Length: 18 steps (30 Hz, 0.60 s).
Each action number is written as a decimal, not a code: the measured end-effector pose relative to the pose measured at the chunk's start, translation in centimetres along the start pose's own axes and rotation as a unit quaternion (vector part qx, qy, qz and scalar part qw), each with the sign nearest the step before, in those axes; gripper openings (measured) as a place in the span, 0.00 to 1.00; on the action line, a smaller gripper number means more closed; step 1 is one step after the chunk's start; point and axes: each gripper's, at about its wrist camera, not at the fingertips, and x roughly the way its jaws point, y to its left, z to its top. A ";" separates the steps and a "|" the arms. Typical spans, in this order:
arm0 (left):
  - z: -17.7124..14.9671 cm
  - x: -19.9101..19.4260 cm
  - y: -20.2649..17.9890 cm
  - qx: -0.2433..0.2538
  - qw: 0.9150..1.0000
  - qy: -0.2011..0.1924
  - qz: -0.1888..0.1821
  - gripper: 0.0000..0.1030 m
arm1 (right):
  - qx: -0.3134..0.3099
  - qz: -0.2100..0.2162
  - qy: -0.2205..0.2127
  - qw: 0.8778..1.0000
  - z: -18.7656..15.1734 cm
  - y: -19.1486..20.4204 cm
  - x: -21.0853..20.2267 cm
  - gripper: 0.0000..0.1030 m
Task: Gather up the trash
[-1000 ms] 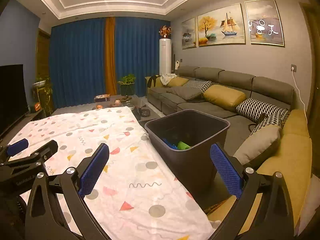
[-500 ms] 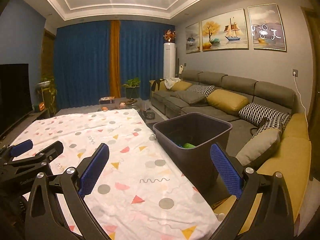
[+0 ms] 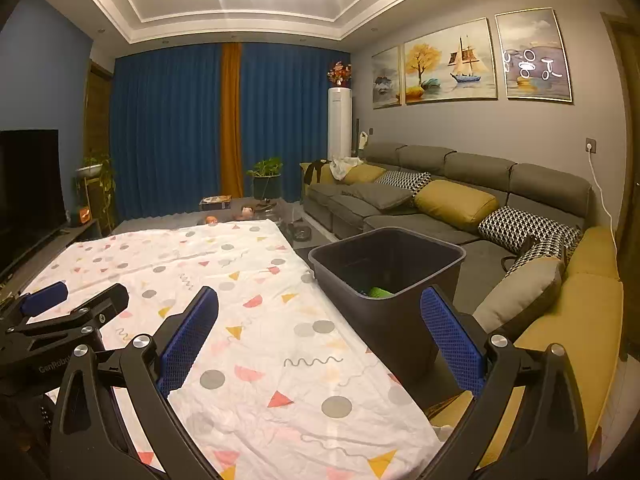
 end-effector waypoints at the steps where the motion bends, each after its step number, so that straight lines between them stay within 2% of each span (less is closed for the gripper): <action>1: 0.0 0.0 0.0 0.000 1.000 0.000 -0.001 0.94 | 0.001 0.000 -0.001 1.000 0.0 0.0 0.0 0.95; 18: 0.1 -0.1 -0.1 -0.002 1.000 0.002 -0.006 0.94 | -0.001 0.002 -0.003 1.000 0.1 0.0 -0.2 0.95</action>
